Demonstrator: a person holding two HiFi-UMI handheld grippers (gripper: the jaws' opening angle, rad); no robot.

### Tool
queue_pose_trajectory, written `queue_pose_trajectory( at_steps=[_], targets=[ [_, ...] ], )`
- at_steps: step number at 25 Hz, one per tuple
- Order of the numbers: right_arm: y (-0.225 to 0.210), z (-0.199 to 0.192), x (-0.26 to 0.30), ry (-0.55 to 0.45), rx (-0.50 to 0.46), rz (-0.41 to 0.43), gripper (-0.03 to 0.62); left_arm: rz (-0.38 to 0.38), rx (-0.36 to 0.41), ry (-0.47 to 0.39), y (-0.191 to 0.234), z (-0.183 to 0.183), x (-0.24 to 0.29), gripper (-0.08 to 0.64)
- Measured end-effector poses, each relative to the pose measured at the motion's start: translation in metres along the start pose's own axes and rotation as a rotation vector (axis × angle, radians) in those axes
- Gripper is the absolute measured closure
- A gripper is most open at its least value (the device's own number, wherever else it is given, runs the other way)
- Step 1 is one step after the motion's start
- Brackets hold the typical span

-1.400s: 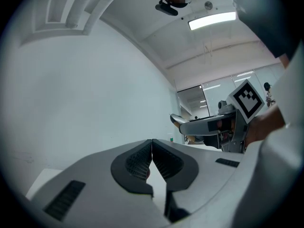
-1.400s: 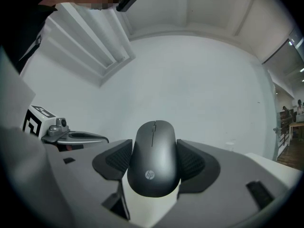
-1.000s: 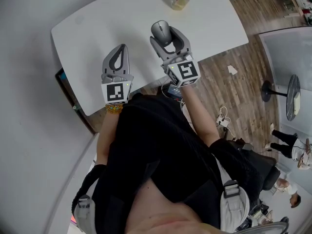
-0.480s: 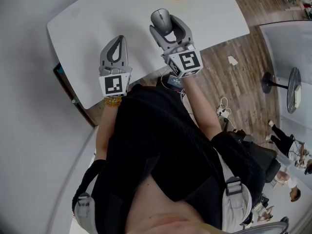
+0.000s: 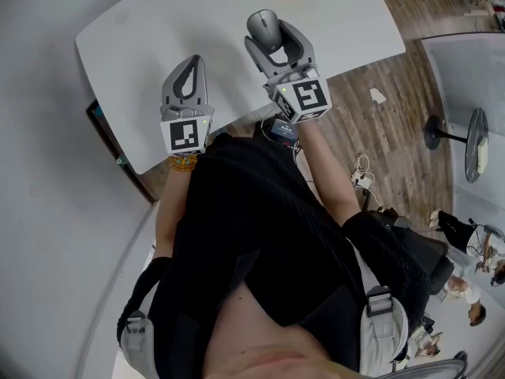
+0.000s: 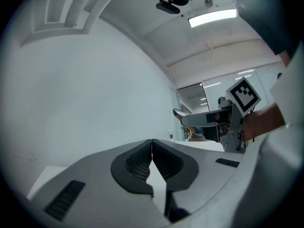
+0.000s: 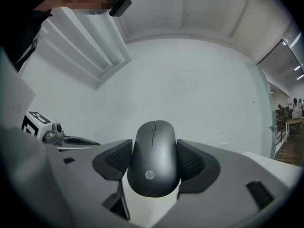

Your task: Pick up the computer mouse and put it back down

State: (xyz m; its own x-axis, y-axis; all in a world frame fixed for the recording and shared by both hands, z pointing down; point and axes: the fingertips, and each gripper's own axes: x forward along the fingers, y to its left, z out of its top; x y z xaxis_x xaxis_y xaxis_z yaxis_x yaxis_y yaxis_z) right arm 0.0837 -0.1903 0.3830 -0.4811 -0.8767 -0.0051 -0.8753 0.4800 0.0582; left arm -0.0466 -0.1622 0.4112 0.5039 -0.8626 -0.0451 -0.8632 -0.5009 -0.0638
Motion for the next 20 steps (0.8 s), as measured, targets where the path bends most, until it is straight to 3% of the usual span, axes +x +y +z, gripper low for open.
queue_pose_trajectory(
  at_steps=[20],
  targets=[
    [-0.0026,-0.0010,-0.0013,0.003,0.001,-0.006,0.310,0.000,0.008,0.006,-0.0008,-0.0029,-0.0028,0.546]
  ],
)
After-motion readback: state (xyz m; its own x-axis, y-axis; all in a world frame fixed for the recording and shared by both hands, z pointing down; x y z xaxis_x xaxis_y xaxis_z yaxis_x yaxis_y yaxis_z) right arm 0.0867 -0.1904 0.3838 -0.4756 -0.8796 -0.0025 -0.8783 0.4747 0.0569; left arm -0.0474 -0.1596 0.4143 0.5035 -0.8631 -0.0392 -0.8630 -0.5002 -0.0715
